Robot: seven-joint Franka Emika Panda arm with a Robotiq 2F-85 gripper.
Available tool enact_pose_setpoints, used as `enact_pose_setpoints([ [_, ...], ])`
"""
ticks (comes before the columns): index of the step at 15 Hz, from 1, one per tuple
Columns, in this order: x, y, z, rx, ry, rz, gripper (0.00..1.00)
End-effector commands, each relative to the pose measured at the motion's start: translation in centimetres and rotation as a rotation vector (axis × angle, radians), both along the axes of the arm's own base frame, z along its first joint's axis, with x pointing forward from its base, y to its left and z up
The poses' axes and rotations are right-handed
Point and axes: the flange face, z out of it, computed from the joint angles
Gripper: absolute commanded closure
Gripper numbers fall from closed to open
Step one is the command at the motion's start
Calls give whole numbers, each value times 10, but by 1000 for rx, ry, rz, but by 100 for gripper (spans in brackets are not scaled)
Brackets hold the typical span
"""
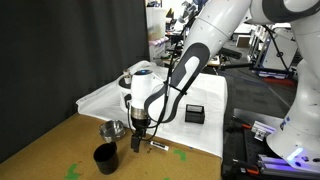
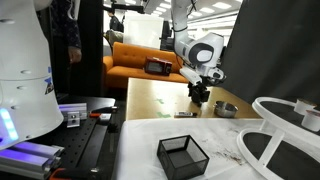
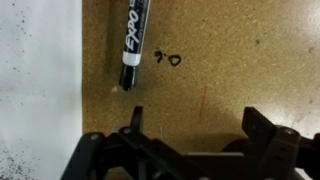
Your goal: Pick up the marker from the black cup and put it on the table, then move the silver bowl backward
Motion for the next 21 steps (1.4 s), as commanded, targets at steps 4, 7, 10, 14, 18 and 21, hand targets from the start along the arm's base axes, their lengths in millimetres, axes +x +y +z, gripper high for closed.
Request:
enact_pose_setpoints([
  [4,0,13,60,-85,53,84,0],
  [7,5,11,83,-161,59,162,0],
  [10,14,11,92,-233,59,333,0],
  [14,25,9,96,-286,33,545,0],
  [18,36,3,94,-300,-14,763,0],
  [21,34,2,92,-297,-4,759,0],
])
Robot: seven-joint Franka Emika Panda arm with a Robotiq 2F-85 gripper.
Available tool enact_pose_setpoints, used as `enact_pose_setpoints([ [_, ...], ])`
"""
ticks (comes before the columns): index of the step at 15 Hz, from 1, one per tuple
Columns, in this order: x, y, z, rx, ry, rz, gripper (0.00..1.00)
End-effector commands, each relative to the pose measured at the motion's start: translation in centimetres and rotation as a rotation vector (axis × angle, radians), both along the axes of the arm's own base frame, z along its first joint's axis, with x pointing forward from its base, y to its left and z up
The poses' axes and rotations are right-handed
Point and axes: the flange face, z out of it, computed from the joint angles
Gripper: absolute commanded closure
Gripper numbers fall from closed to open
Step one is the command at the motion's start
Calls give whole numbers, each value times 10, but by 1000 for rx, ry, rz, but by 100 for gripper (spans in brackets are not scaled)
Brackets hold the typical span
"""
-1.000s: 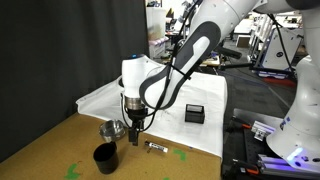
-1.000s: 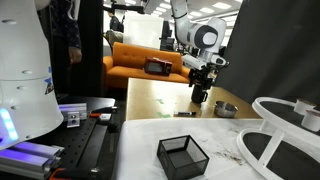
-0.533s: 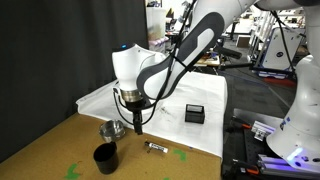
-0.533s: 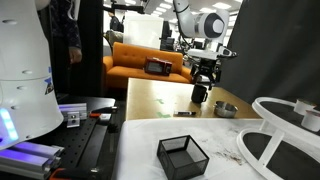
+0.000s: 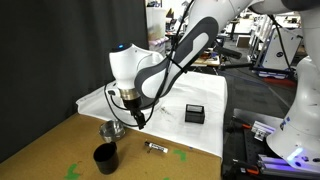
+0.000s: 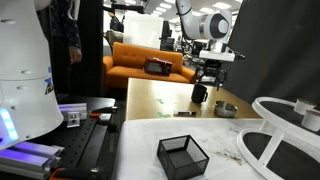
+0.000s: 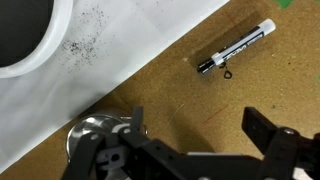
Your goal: Pick up the marker from the black cup and put it on the table, then move the silver bowl backward
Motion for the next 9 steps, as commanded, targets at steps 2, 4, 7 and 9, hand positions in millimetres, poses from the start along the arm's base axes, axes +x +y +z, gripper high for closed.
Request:
enact_pose_setpoints([
  [2,3,0,-1,1,3,25,0],
  [4,2,2,-1,1,3,32,0],
  [7,3,2,0,2,2,33,0],
  [9,3,2,0,2,2,33,0],
])
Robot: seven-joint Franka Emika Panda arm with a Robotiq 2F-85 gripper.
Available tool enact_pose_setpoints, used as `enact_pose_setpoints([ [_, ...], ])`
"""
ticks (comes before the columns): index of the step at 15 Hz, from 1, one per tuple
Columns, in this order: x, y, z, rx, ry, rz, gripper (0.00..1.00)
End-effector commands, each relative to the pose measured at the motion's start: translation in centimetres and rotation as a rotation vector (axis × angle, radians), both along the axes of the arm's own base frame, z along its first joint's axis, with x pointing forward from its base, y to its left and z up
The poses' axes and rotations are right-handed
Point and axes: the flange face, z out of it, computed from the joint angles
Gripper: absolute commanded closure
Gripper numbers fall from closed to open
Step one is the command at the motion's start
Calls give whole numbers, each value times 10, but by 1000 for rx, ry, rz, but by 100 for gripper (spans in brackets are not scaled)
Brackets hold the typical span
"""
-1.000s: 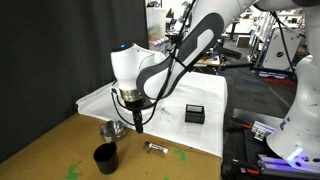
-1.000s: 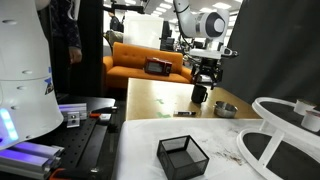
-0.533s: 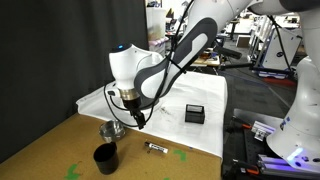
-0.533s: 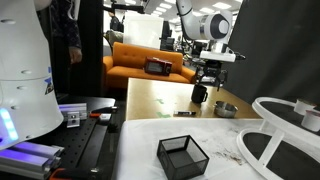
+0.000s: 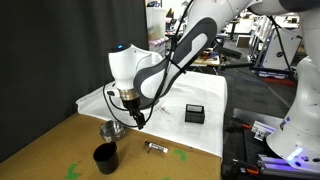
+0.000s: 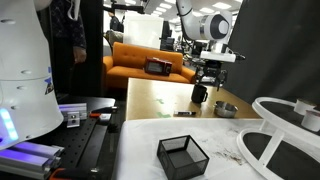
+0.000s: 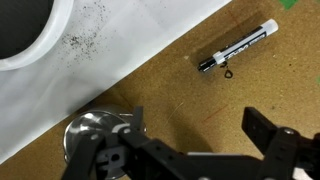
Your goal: Pick up the marker from the black cup and put it on the table, then move the silver bowl backward
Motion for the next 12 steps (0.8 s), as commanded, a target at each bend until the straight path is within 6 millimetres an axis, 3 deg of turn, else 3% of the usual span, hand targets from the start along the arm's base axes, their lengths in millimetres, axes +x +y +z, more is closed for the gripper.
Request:
enact_pose_setpoints([
  [1,2,0,1,-4,2,27,0],
  [12,51,-14,26,-68,-56,582,0],
])
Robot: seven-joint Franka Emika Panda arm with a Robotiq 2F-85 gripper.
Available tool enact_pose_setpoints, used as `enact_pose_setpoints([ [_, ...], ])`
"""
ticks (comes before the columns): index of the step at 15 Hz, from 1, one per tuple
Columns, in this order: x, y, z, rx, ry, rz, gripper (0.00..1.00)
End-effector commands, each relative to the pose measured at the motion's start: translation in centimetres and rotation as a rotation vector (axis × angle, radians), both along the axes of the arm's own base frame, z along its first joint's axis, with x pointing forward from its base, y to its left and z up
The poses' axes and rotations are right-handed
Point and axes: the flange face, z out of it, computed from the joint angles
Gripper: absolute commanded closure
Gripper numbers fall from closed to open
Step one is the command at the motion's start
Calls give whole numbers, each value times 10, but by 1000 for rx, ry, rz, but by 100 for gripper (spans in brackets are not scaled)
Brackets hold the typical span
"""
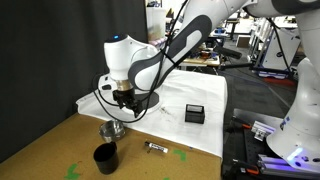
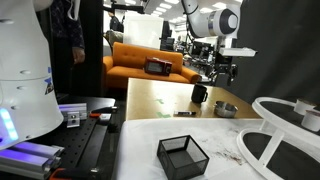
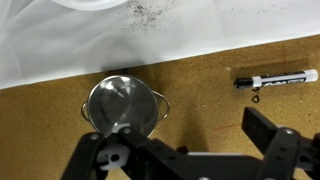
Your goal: Pick up the marker from the black cup and put it on the table, then move the silver bowl backward
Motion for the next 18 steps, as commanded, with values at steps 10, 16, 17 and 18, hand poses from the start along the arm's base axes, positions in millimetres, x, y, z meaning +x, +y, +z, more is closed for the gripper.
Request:
enact_pose_setpoints([
  [10,59,3,-41,10,18,340,0],
  [16,66,17,-70,31,38,340,0],
  [17,66,17,-75,33,43,340,0],
  [18,68,17,-79,35,46,341,0],
])
